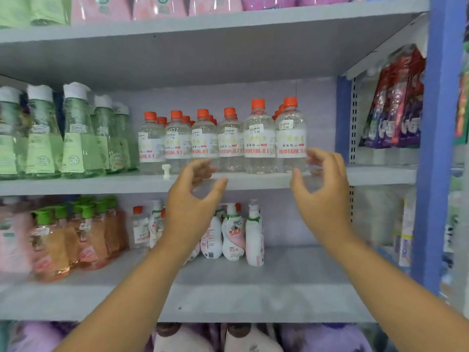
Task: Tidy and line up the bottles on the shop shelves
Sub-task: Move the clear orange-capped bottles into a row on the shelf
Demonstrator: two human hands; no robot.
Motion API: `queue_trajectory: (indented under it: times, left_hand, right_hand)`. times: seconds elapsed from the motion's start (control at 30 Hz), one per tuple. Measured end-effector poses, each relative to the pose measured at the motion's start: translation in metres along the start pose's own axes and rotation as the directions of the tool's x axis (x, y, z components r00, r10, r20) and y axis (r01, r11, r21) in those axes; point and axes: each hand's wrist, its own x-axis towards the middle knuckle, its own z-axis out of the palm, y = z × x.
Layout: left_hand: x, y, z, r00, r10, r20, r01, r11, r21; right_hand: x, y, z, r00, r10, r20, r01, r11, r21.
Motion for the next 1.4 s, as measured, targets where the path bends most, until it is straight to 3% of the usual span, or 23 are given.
queue_trajectory:
  times: [0.07, 0.13, 0.2, 0.27, 0.43, 0.57, 0.67, 0.77, 0.83, 0.93, 1.1, 1.23, 1.33, 1.4]
  left_hand:
    - [-0.035, -0.026, -0.022, 0.997, -0.025, -0.078, 0.026, 1.0, 0.01]
    - [-0.054, -0.065, -0.042, 0.983, -0.161, -0.087, 0.166, 0.985, 0.045]
    - [-0.059, -0.112, -0.061, 0.941, -0.328, -0.08, 0.334, 0.94, 0.078]
    - [-0.055, -0.159, -0.083, 0.895, -0.428, -0.121, 0.442, 0.888, 0.128]
    - [-0.026, -0.253, -0.123, 0.797, -0.578, -0.178, 0.604, 0.775, 0.186]
    - [0.002, -0.298, -0.129, 0.803, -0.565, -0.187, 0.591, 0.795, 0.136]
    - [0.021, -0.323, -0.117, 0.815, -0.579, 0.032, 0.572, 0.812, 0.116]
    - [0.03, -0.34, -0.1, 0.756, -0.595, 0.274, 0.597, 0.798, 0.083]
    - [0.033, -0.351, -0.094, 0.705, -0.621, 0.342, 0.61, 0.777, 0.154]
    - [0.033, -0.36, -0.094, 0.694, -0.573, 0.437, 0.524, 0.817, 0.239]
    - [0.028, -0.359, -0.118, 0.746, -0.5, 0.44, 0.515, 0.852, 0.095]
    - [0.019, -0.352, -0.155, 0.774, -0.464, 0.431, 0.496, 0.867, 0.042]
    - [0.006, -0.338, -0.174, 0.803, -0.476, 0.358, 0.48, 0.873, 0.085]
    - [-0.003, -0.333, -0.186, 0.813, -0.46, 0.356, 0.489, 0.872, 0.011]
  right_hand:
    - [-0.048, 0.008, 0.011, 0.998, -0.03, 0.049, 0.028, 0.999, 0.031]
    - [-0.086, 0.024, 0.032, 0.975, 0.135, 0.175, -0.14, 0.99, 0.014]
    - [-0.109, 0.045, 0.057, 0.88, 0.383, 0.282, -0.388, 0.921, -0.039]
    - [-0.118, 0.063, 0.079, 0.785, 0.529, 0.323, -0.526, 0.844, -0.102]
    - [-0.132, 0.079, 0.139, 0.734, 0.552, 0.396, -0.503, 0.833, -0.23]
    - [-0.127, 0.074, 0.197, 0.767, 0.544, 0.342, -0.49, 0.839, -0.236]
    - [-0.124, 0.063, 0.24, 0.749, 0.532, 0.395, -0.465, 0.847, -0.258]
    - [-0.126, 0.057, 0.271, 0.749, 0.533, 0.394, -0.488, 0.846, -0.216]
    - [-0.124, 0.057, 0.285, 0.759, 0.511, 0.403, -0.494, 0.856, -0.156]
    - [-0.119, 0.05, 0.3, 0.733, 0.5, 0.46, -0.512, 0.852, -0.111]
    - [-0.129, 0.036, 0.312, 0.706, 0.541, 0.457, -0.537, 0.83, -0.154]
    - [-0.16, 0.029, 0.318, 0.539, 0.581, 0.609, -0.584, 0.78, -0.227]
    - [-0.176, 0.02, 0.339, 0.561, 0.613, 0.556, -0.589, 0.768, -0.252]
    - [-0.18, 0.015, 0.358, 0.582, 0.582, 0.568, -0.588, 0.783, -0.2]
